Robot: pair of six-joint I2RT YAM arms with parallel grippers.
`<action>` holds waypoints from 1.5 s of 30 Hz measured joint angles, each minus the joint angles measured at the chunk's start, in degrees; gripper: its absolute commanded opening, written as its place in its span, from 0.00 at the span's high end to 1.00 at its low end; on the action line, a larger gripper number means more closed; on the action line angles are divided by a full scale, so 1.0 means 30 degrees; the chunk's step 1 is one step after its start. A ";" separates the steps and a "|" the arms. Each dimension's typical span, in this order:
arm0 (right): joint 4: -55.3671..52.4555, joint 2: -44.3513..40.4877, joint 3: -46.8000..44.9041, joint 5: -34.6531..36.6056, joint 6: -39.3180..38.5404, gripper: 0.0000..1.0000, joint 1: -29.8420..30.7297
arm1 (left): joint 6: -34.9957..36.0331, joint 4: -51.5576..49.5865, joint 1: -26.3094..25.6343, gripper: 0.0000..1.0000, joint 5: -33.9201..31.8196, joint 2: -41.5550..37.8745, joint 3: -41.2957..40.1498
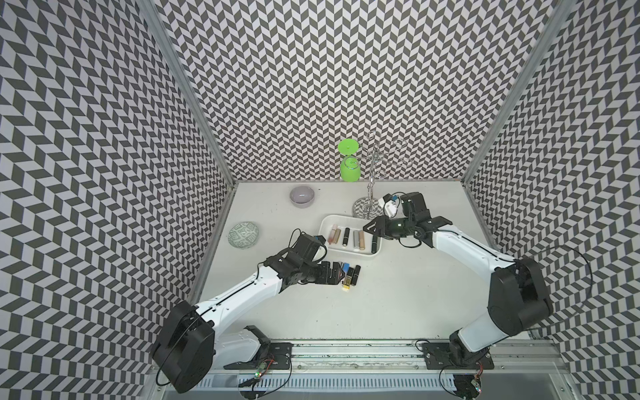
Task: Put the lipstick into the storage box
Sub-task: Place the lipstick in the storage box, then pick up the lipstick at the center of the board.
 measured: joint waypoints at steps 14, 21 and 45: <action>-0.0299 -0.3796 -0.2841 -0.0306 -0.0852 0.57 -0.1603 | 0.0743 -0.0984 -0.0940 0.26 -0.2856 0.3971 0.2157; -0.0415 -0.4320 -0.3082 -0.0452 -0.0954 0.57 -0.1880 | 0.0933 -0.1231 -0.0947 0.28 -0.3402 0.4860 0.2259; -0.0393 -0.4320 -0.3140 -0.0801 -0.0969 0.57 -0.1960 | 0.2251 -0.1559 -0.0962 0.32 -0.4379 0.6841 0.2965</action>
